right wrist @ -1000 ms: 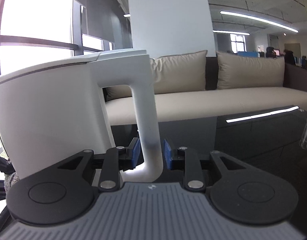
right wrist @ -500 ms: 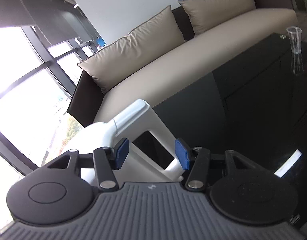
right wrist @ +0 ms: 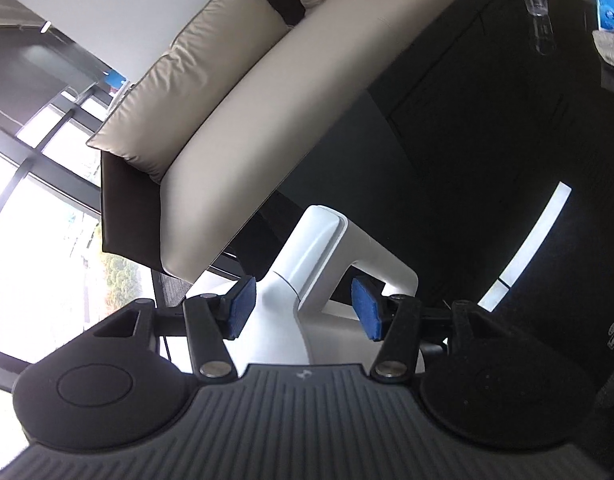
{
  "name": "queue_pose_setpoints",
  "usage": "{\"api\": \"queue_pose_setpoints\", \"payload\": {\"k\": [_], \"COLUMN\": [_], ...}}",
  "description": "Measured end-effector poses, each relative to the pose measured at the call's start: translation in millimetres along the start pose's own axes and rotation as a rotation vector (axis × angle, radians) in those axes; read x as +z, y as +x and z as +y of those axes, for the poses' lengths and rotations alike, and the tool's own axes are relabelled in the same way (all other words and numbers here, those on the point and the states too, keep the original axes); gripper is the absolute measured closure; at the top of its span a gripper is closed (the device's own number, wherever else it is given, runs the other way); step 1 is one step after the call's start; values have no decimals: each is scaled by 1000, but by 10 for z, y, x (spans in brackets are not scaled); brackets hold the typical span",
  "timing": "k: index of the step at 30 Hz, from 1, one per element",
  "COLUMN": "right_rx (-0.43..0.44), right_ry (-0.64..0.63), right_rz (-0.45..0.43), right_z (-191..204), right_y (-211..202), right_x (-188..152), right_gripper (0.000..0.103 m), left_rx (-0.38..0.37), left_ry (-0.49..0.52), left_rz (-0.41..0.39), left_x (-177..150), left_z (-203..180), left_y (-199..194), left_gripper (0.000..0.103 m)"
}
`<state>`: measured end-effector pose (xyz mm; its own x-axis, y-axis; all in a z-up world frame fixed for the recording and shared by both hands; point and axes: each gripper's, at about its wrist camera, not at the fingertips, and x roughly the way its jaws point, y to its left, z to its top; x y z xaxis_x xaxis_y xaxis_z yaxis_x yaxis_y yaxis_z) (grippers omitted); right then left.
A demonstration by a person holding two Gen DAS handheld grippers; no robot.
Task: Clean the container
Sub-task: 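Lift and tilt the kettle by its handle with the right gripper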
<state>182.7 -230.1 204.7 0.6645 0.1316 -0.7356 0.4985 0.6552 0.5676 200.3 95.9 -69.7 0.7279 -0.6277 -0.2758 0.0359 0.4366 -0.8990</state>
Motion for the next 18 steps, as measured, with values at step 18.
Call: {"api": "queue_pose_setpoints", "payload": {"k": [18], "right_rx": [-93], "right_ry": [88], "right_rz": [6], "right_z": [-22], "right_y": [286], "right_x": [77], "right_gripper": [50], "left_rx": [21], "left_ry": [11], "left_rz": [0], "left_x": [-24], "left_z": [-23], "left_y": [-25], "left_gripper": [86]}}
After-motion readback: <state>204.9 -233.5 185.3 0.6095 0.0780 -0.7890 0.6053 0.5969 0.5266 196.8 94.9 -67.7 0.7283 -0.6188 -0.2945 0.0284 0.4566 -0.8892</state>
